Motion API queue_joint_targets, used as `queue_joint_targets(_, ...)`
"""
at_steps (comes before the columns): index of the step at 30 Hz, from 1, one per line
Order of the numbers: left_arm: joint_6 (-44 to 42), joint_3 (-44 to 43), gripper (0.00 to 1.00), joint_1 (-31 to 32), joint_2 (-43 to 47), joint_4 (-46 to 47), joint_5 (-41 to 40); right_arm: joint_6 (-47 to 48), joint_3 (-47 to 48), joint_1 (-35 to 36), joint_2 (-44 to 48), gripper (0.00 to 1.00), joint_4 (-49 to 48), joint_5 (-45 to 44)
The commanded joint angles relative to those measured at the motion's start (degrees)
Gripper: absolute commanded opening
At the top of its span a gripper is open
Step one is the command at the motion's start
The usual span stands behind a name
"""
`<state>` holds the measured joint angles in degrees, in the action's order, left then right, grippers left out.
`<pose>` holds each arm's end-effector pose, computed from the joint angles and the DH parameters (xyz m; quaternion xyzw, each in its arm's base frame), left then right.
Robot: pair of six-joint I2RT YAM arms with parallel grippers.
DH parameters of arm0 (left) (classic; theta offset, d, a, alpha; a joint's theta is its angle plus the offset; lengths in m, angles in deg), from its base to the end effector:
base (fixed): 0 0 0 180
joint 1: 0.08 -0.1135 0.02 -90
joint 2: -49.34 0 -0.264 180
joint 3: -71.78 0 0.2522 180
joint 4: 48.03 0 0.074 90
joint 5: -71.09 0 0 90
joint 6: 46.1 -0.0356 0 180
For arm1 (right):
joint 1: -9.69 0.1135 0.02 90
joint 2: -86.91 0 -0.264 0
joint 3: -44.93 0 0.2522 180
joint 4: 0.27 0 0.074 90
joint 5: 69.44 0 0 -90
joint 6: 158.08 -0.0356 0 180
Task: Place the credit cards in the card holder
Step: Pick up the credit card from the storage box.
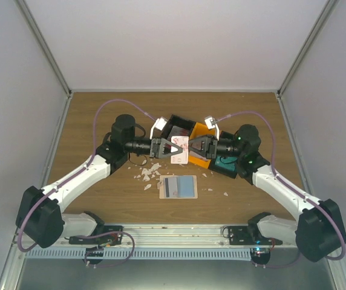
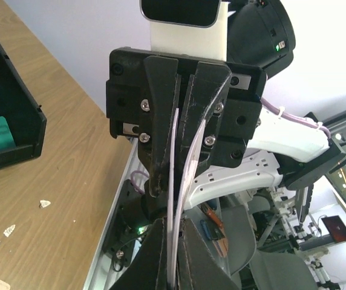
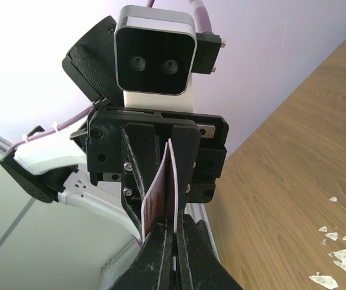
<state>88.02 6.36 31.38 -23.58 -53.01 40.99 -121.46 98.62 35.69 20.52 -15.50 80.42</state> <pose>0.2246 -0.1735 0.3131 0.2362 0.7060 -0.6400 0.1901 0.2131 0.1382 0.3040 -0.2085 0.6674 0.6653 0.2616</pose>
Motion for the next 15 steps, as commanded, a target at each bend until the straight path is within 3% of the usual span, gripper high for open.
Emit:
queue_joint_targets(1,2.12,-2.62,0.05,-0.88,-2.38,1.99,-3.15,-7.12,-0.06,2.22,-0.29,0.01,-6.32,-0.32)
queue_joint_targets(7,3.86,-0.4,0.12,-3.73,-3.55,3.02,-0.96,-14.53,0.73,-1.18,0.28,0.0,-5.88,-3.27)
queue_joint_targets(15,3.96,1.78,0.11,-5.98,-4.42,3.65,0.86,-15.82,2.05,-5.77,0.37,0.0,0.74,-3.73)
